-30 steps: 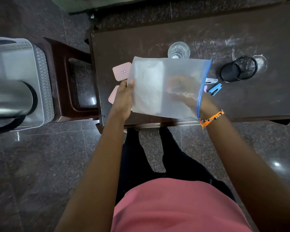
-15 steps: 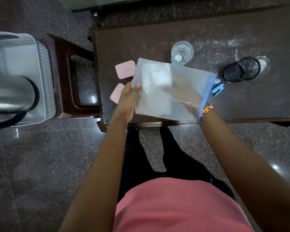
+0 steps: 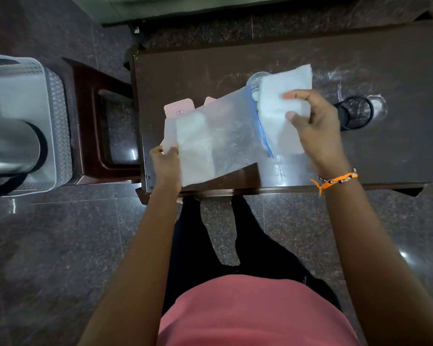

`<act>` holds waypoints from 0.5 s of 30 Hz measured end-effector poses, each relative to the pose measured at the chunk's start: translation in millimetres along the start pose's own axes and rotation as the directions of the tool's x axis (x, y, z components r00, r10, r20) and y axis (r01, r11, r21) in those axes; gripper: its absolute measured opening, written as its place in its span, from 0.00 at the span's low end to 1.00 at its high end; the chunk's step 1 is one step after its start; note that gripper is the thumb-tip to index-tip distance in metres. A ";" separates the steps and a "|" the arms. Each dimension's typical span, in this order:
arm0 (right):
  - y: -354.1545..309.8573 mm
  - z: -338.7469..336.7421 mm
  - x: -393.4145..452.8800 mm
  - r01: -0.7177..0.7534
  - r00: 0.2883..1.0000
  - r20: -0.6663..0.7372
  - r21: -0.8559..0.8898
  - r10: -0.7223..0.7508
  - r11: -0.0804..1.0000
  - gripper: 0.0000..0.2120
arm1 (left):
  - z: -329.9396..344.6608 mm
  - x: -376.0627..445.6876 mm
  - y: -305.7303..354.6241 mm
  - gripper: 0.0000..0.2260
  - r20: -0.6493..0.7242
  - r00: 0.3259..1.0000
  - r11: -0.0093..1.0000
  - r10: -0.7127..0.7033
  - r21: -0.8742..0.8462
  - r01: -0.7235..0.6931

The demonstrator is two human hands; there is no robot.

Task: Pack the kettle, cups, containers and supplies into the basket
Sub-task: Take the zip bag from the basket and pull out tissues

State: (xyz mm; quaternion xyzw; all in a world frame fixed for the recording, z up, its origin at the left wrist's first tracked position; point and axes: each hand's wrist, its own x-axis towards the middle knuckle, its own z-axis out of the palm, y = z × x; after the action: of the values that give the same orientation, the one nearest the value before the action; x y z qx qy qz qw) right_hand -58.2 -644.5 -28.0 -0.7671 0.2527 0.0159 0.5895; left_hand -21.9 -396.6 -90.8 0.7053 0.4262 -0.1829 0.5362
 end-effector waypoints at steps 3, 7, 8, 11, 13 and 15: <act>-7.8 -11.6 1.5 0.054 0.999 -0.001 -0.039 -0.054 0.998 0.27 | 1.6 -4.9 0.3 0.20 0.023 0.995 0.995 0.097 0.019 -0.097; -18.6 -6.5 1.8 0.038 0.996 0.077 -0.015 -0.036 0.999 0.27 | 5.6 -16.0 4.0 0.23 0.268 0.895 0.915 0.357 0.089 -0.392; -20.1 -1.7 1.6 0.014 0.995 0.104 -0.047 -0.009 0.999 0.23 | 8.0 -18.7 6.4 0.23 0.324 0.859 0.884 0.396 0.119 -0.452; -19.8 13.6 -1.4 0.009 0.989 0.148 -0.196 0.021 0.981 0.12 | 19.2 -25.8 15.1 0.19 0.425 0.777 0.810 0.465 0.150 -0.566; -17.2 21.5 -3.0 0.017 0.988 0.152 -0.268 0.025 0.963 0.08 | 26.1 -31.4 20.5 0.16 0.443 0.763 0.789 0.472 0.175 -0.589; -13.9 26.3 -2.2 -0.016 0.988 0.141 -0.290 0.059 0.957 0.07 | 31.0 -37.5 27.2 0.14 0.450 0.776 0.810 0.442 0.171 -0.561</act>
State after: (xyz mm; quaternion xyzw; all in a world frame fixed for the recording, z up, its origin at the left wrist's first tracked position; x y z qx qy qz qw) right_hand -47.3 -617.2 -22.8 -0.8365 0.2177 0.1208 0.4882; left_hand -15.3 -441.8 -58.7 0.8148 0.0726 -0.2297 0.5273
